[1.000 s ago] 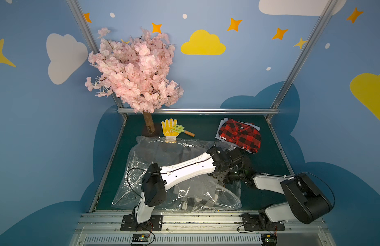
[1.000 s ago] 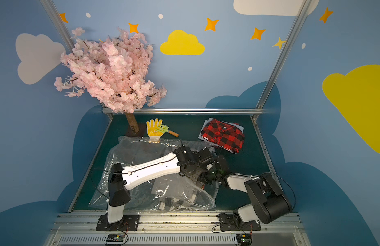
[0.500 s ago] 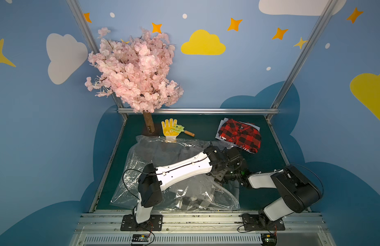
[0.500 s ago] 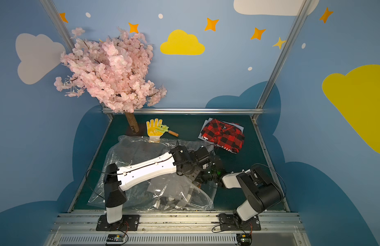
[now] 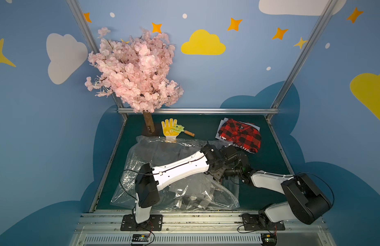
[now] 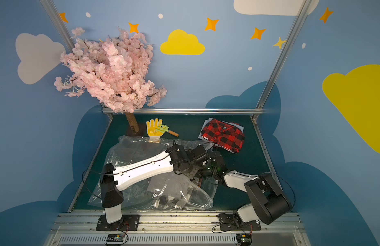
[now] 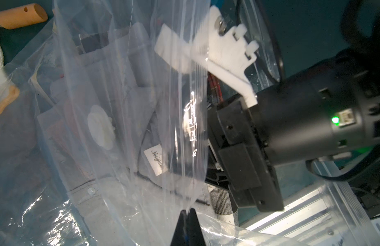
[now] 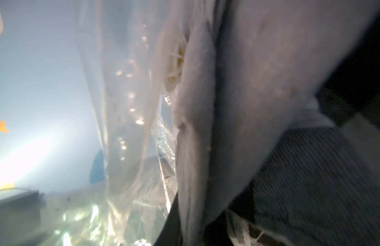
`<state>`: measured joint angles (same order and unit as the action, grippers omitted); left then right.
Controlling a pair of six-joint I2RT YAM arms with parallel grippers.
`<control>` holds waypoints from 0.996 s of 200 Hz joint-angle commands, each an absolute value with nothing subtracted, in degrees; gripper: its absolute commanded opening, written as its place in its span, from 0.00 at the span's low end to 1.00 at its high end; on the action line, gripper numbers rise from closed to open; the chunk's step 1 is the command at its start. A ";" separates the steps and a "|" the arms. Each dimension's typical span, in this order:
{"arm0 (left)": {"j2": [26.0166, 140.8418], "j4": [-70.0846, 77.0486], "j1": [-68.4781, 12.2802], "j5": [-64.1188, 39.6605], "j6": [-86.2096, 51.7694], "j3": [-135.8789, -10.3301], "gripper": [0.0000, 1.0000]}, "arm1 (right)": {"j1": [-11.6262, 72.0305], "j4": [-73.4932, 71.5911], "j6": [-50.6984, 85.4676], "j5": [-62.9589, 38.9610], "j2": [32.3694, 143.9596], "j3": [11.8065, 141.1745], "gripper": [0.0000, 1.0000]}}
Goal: Take the shirt out of the vacuum bag
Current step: Take out the shirt from the vacuum bag.
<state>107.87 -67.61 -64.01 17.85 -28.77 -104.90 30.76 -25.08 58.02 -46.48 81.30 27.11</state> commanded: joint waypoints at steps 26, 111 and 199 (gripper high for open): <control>104.24 -67.51 -62.84 18.30 -29.15 -102.52 0.03 | 30.85 -18.75 55.72 -46.54 77.93 28.65 0.00; 99.64 -65.29 -60.58 18.23 -29.31 -96.67 0.03 | 27.99 -6.36 51.37 -44.77 72.10 29.27 0.00; 95.69 -58.83 -60.54 15.89 -29.56 -89.44 0.03 | 22.77 -0.25 48.15 -45.37 65.70 24.59 0.61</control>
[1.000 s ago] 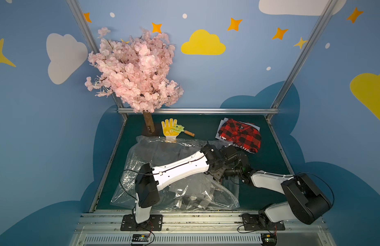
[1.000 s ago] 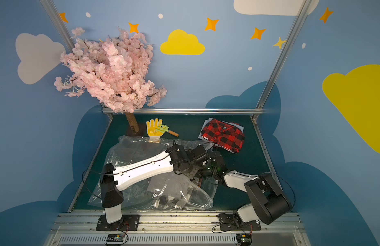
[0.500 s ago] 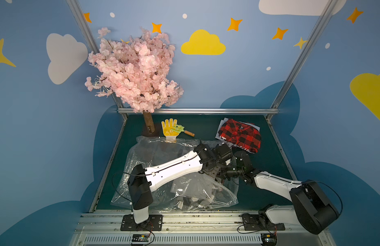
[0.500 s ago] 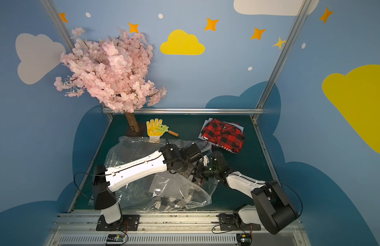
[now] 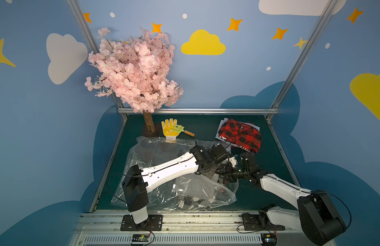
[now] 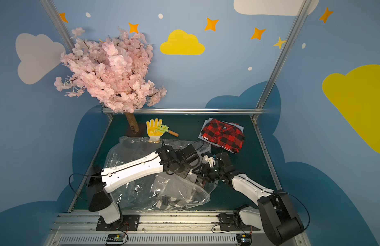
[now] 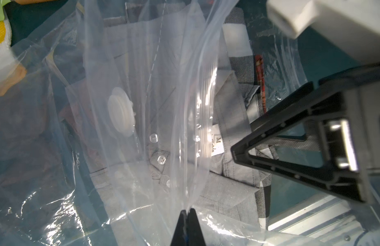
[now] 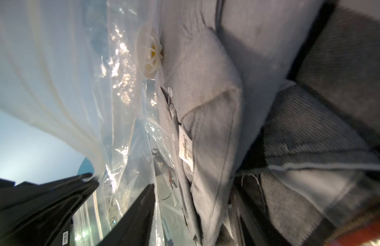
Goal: Take the shirt out of the vacuum bag
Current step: Take out the shirt from the vacuum bag.
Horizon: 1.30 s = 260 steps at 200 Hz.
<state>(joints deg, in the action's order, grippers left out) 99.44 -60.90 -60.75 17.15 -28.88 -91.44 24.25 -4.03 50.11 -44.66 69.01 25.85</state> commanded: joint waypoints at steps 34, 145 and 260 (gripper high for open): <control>92.77 -55.08 -60.60 15.07 -29.81 -85.17 0.03 | 20.35 6.60 46.78 -42.39 58.21 23.43 0.62; 91.39 -45.67 -64.19 14.85 -35.81 -74.28 0.03 | 17.71 -11.91 45.03 -46.89 74.49 27.98 0.66; 92.79 -41.68 -65.74 13.73 -38.84 -70.25 0.03 | 16.00 9.22 36.98 -46.31 67.85 29.46 0.64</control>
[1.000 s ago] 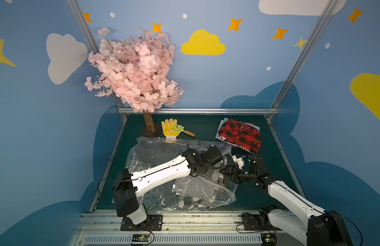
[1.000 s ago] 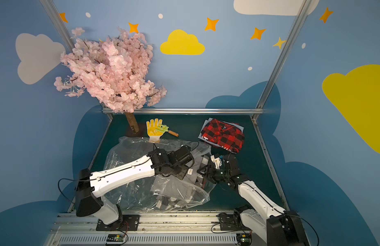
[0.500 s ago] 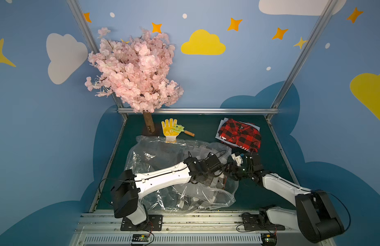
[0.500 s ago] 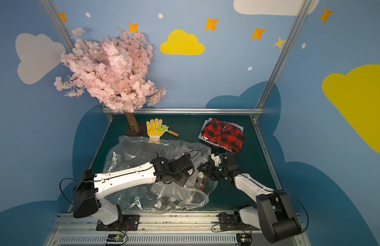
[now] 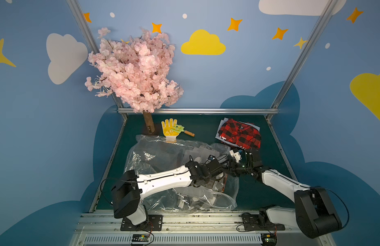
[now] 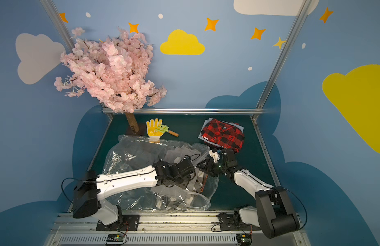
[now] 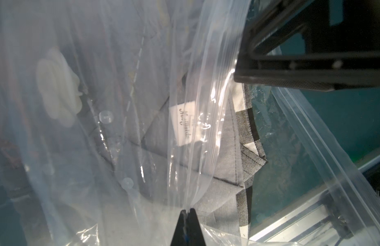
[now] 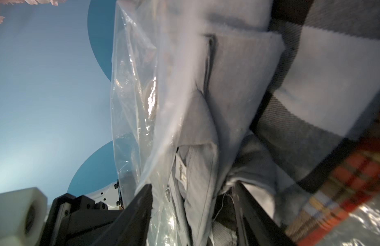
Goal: Take the shirt out of the vacuum bag
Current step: Take out the shirt from the vacuum bag.
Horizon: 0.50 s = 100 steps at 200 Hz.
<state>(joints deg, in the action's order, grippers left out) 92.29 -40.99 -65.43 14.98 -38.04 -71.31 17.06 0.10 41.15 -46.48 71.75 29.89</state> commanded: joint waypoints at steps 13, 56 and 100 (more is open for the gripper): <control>93.12 -41.73 -65.74 13.53 -38.67 -70.29 0.03 | 15.66 8.00 39.17 -45.35 65.93 28.47 0.64; 93.22 -41.75 -65.79 13.54 -38.60 -70.49 0.03 | 15.29 -1.86 40.59 -42.37 66.66 27.45 0.64; 93.44 -41.77 -65.83 13.55 -38.32 -71.02 0.03 | 14.03 -9.39 38.41 -50.50 81.18 31.82 0.57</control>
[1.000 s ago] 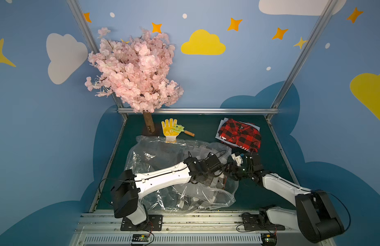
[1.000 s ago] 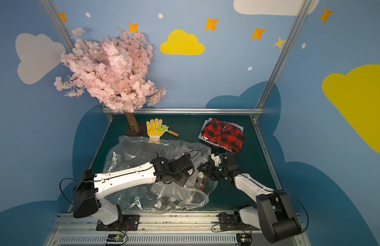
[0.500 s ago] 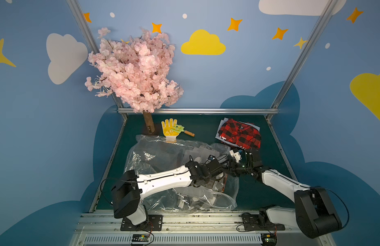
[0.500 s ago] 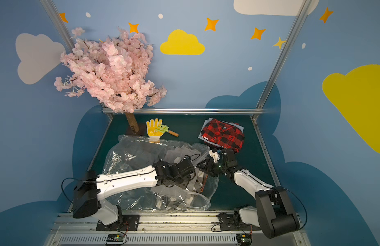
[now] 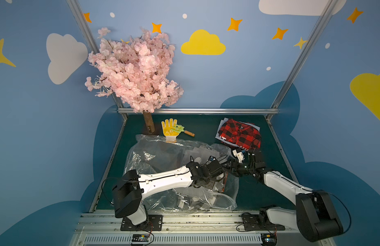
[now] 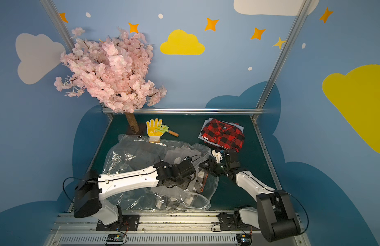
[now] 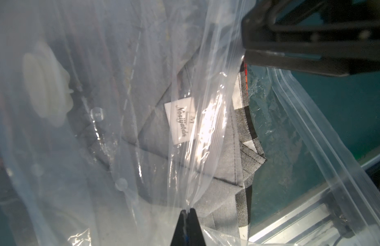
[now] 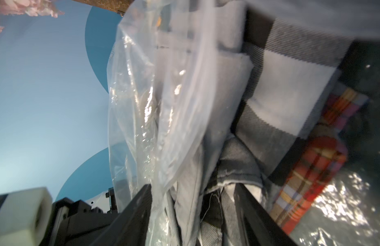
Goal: Take the shirt out of the vacuum bag
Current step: Take out the shirt from the vacuum bag.
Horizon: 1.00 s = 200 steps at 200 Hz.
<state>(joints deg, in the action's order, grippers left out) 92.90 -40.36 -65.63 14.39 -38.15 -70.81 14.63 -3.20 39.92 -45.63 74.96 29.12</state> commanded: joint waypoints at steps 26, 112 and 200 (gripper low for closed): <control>93.30 -42.16 -65.81 14.14 -38.32 -71.40 0.03 | 13.93 -22.45 43.98 -51.83 86.75 29.45 0.50; 92.95 -43.67 -65.23 15.77 -38.41 -73.90 0.03 | 13.97 -45.59 53.49 -54.18 94.98 23.35 0.43; 93.16 -45.60 -61.55 18.02 -38.02 -76.93 0.03 | 13.89 -74.13 63.24 -56.38 106.17 14.17 0.48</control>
<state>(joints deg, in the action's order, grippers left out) 92.90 -43.68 -62.65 16.14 -38.17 -74.81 13.96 -59.16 57.60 -55.02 100.47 16.19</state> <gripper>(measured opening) 0.049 0.484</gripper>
